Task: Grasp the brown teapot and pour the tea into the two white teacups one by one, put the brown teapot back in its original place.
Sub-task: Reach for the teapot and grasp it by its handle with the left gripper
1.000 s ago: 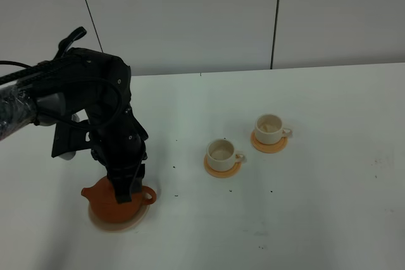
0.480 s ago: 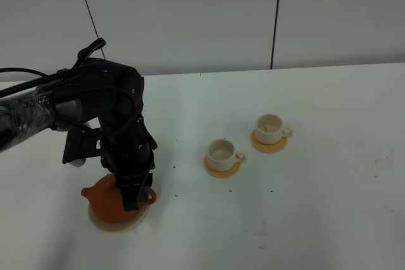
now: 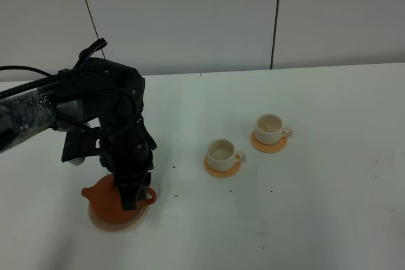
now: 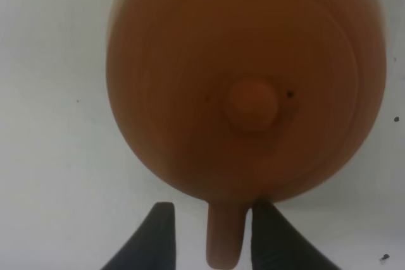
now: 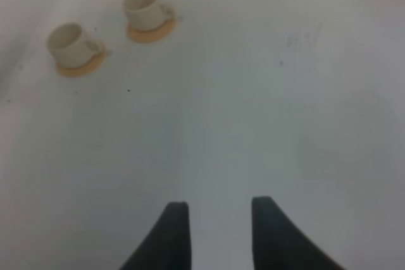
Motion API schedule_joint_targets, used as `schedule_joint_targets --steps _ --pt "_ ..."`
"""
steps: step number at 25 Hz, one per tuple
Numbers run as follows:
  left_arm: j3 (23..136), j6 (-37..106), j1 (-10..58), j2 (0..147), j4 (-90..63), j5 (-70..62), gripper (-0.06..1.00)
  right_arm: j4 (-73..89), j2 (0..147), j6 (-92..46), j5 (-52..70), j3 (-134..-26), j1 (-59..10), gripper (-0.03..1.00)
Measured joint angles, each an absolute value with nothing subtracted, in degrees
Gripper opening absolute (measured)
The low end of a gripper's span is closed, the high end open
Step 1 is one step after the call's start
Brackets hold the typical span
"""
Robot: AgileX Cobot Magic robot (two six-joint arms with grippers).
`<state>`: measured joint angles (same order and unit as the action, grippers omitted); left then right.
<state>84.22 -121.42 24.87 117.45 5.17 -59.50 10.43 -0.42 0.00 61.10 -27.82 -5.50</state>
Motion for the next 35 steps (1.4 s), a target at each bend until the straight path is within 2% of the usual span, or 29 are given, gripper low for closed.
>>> schedule_joint_targets --steps 14,24,35 --pt "84.38 -121.42 25.12 118.09 4.99 -59.11 0.35 10.43 -0.42 0.0 61.1 -27.82 -5.5 0.24" --pt "84.38 -121.42 25.14 118.09 5.22 -58.73 0.24 10.43 -0.42 0.0 61.1 -27.82 -5.5 0.24" --pt "84.38 -121.19 25.14 118.09 5.22 -58.73 0.23 10.43 -0.42 0.0 61.1 -27.82 -5.5 0.24"
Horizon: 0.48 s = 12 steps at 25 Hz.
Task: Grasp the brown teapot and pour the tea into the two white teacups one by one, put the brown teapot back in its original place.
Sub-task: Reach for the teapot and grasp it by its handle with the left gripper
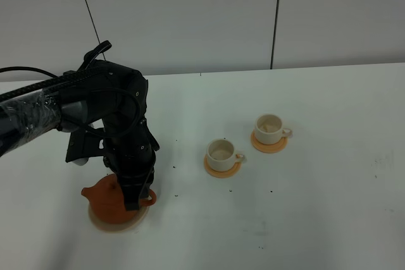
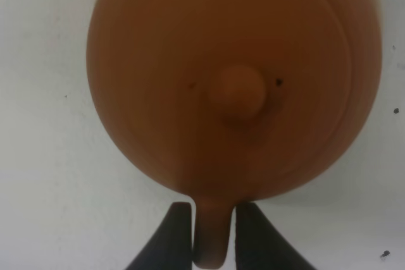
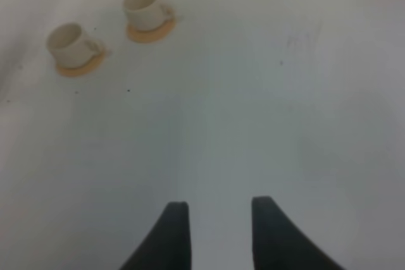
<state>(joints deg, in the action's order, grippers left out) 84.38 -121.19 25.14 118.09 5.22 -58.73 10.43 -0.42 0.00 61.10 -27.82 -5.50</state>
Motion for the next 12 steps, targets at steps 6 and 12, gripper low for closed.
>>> schedule_joint_targets --steps 6,12 --pt "84.38 -121.02 25.14 118.09 5.22 -58.73 0.25 10.43 -0.42 0.0 61.1 -27.82 -5.5 0.24" --pt "84.38 -121.02 25.14 118.09 5.17 -58.79 0.26 10.43 -0.42 0.0 61.1 -27.82 -5.5 0.24"
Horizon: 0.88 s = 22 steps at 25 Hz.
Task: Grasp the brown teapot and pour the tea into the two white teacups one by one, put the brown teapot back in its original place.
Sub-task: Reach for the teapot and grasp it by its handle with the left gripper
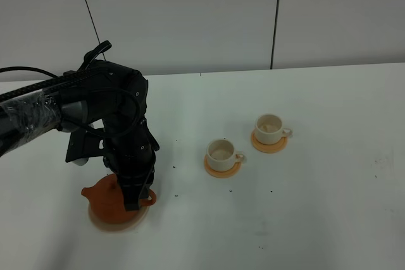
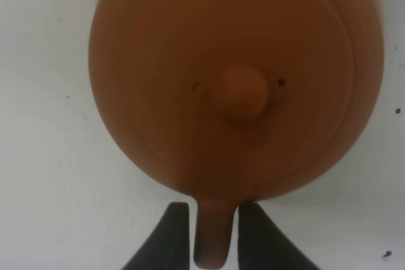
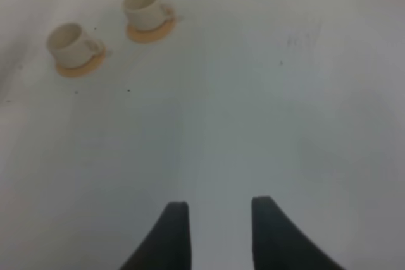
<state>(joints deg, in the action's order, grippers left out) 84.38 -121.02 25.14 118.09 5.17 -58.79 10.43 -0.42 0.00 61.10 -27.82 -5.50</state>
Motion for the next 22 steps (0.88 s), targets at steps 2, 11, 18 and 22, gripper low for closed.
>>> schedule_joint_targets --steps 2,11,18,22 --pt "84.38 -121.0 25.14 118.09 5.17 -58.85 0.26 10.43 -0.42 0.0 61.1 -27.82 -5.5 0.24" --pt "84.38 -121.0 25.14 118.09 5.11 -58.95 0.3 10.43 -0.42 0.0 61.1 -27.82 -5.5 0.24" --pt "84.38 -121.0 25.14 118.09 5.17 -58.01 0.3 10.43 -0.42 0.0 61.1 -27.82 -5.5 0.24" --pt "84.38 -121.11 25.14 118.15 5.22 -57.31 0.3 10.43 -0.42 0.0 61.1 -27.82 -5.5 0.24"
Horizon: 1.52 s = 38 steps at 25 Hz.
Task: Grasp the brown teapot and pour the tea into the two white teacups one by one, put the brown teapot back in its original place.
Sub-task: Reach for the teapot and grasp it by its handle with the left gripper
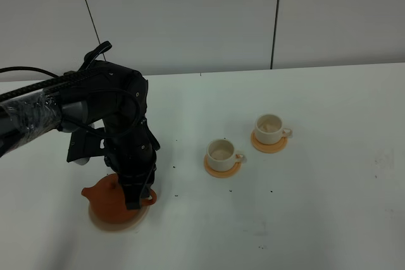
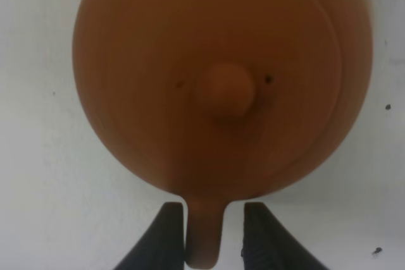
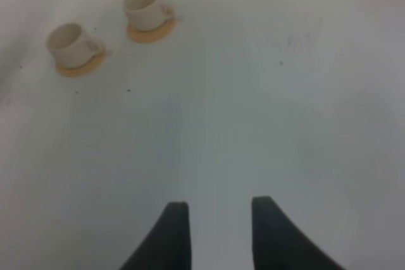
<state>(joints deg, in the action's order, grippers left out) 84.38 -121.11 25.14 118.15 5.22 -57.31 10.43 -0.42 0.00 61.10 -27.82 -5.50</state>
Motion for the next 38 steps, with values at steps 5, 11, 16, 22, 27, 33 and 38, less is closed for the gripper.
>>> schedule_joint_targets --steps 5,11,16,22,27,33,38 --pt "84.38 -121.16 25.14 118.15 5.22 -57.43 0.3 10.43 -0.42 0.0 61.1 -27.82 -5.5 0.24" --pt "84.38 -121.22 25.14 118.15 5.43 -57.67 0.3 10.43 -0.42 0.0 61.1 -27.82 -5.5 0.24" --pt "84.38 -121.1 25.14 118.15 6.19 -57.57 0.3 10.43 -0.42 0.0 61.1 -27.82 -5.5 0.24" --pt "84.38 -120.46 25.14 118.15 6.25 -57.57 0.3 10.43 -0.42 0.0 61.1 -27.82 -5.5 0.24" --pt "84.38 -120.35 25.14 118.57 6.19 -57.57 0.3 10.43 -0.42 0.0 61.1 -27.82 -5.5 0.24" --pt "84.38 -120.35 25.19 119.14 5.83 -57.16 0.3 10.43 -0.42 0.0 61.1 -27.82 -5.5 0.24" --pt "84.38 -120.35 25.19 119.18 5.73 -57.16 0.27 10.43 -0.42 0.0 61.1 -27.82 -5.5 0.24"
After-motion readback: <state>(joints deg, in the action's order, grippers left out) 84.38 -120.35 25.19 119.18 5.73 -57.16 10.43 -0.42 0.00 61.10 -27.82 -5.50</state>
